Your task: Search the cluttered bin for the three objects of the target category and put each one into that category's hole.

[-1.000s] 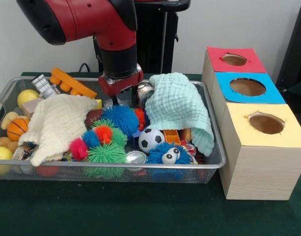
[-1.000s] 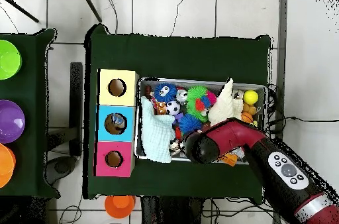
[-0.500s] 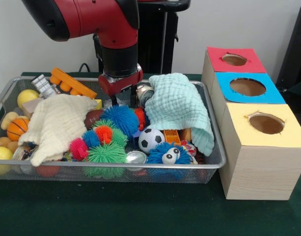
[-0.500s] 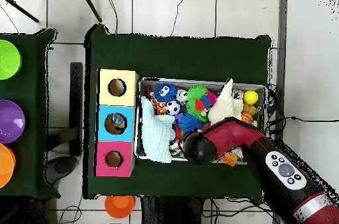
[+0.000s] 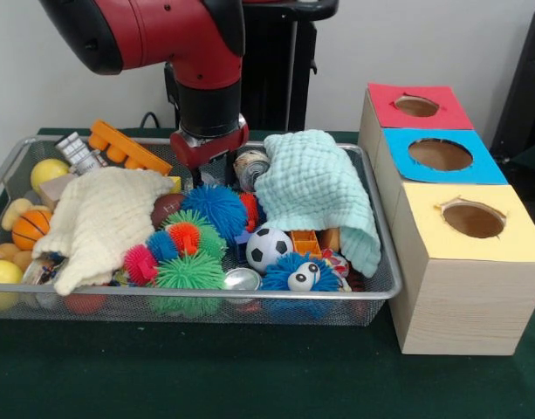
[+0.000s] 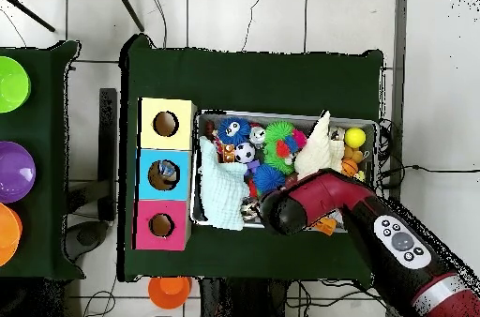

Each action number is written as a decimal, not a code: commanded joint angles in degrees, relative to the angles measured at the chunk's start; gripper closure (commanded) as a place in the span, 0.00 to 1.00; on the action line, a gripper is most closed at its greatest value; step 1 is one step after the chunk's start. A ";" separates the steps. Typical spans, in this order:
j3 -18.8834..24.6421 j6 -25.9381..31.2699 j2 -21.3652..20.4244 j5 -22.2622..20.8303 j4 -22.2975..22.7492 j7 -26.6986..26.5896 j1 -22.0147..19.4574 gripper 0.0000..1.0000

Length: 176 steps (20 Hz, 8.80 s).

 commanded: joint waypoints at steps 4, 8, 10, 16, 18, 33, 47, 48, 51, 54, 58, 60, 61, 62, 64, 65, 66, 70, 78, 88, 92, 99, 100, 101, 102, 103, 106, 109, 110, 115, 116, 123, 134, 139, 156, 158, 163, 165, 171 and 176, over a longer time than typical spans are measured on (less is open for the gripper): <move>-5.62 9.53 -0.08 -1.95 -2.85 -15.31 2.86 0.00; -6.78 8.90 0.88 -2.55 -2.94 -14.80 3.52 0.00; -7.51 8.72 1.10 -3.23 -3.22 -14.62 4.11 0.00; -9.92 10.64 -0.06 -5.08 -3.69 -16.15 6.32 0.00; -10.85 10.69 -0.30 -5.79 -3.89 -16.28 7.20 0.00; -17.06 12.97 1.99 -7.71 -5.36 -17.78 11.24 0.00; -18.38 14.93 3.00 -4.53 -6.35 -19.44 12.18 1.00; -18.46 14.97 3.00 -4.52 -6.36 -19.47 12.25 1.00; -18.69 15.01 2.97 -4.45 -6.30 -19.41 12.29 1.00; -18.81 15.08 2.96 -4.59 -6.34 -19.59 12.25 1.00; -18.77 15.00 2.97 -4.47 -6.26 -19.56 12.15 1.00; -18.73 14.92 2.99 -4.42 -6.25 -19.41 12.19 1.00; -18.73 14.78 3.00 -4.45 -6.22 -19.32 12.14 1.00; -18.72 14.81 2.97 -4.39 -6.20 -19.34 12.11 1.00; -18.73 14.53 2.79 -4.48 -6.03 -19.19 12.05 1.00; -18.65 13.99 2.51 -4.45 -5.74 -18.70 11.91 1.00; -18.66 14.06 2.47 -4.21 -5.67 -18.41 11.90 1.00; -19.66 17.87 1.53 -3.25 -5.81 -19.04 12.76 1.00; -17.41 22.29 -2.75 2.70 -2.35 -21.34 10.55 1.00; -13.69 17.05 -3.84 3.20 1.27 -15.72 7.78 1.00; -11.78 14.02 -2.82 3.91 1.05 -14.52 6.44 1.00; -6.96 2.47 0.82 3.58 0.14 -11.02 3.23 1.00; -6.50 1.75 0.91 3.65 0.20 -11.02 2.90 1.00; -5.84 0.83 0.56 3.96 0.81 -11.23 2.22 1.00; -5.18 -0.08 0.21 4.27 1.41 -11.44 1.55 1.00; -4.76 -0.31 0.37 4.56 1.44 -11.73 1.26 1.00; -3.42 -0.54 0.13 5.79 1.60 -12.33 0.50 1.00; -4.01 1.04 -0.70 5.64 2.20 -13.35 0.26 1.00; -4.08 1.62 -0.76 5.66 2.17 -13.57 0.33 1.00; -3.42 2.09 -0.70 5.65 2.21 -13.72 0.08 0.00; -3.27 2.05 -0.72 5.70 2.18 -13.79 0.05 0.00; -2.53 2.59 -0.72 5.92 2.34 -13.87 0.02 0.00; -1.05 -0.40 -4.63 4.07 1.73 -12.46 -1.18 0.00; -1.91 -1.33 -4.20 2.15 0.05 -11.24 -0.25 0.00; -2.14 -10.21 -1.14 0.78 -0.47 -6.51 -0.19 0.00; -3.10 -9.61 -1.13 0.30 -0.93 -7.26 0.37 0.00; -5.93 -8.72 -1.42 -2.13 -1.39 -6.66 2.40 0.00; -7.17 -8.44 -1.22 -3.69 -1.51 -5.95 3.17 0.00; -11.86 -1.67 0.33 -6.11 -2.73 -7.35 6.66 0.00; -14.99 -0.70 2.39 -7.62 -3.52 -7.25 8.35 0.00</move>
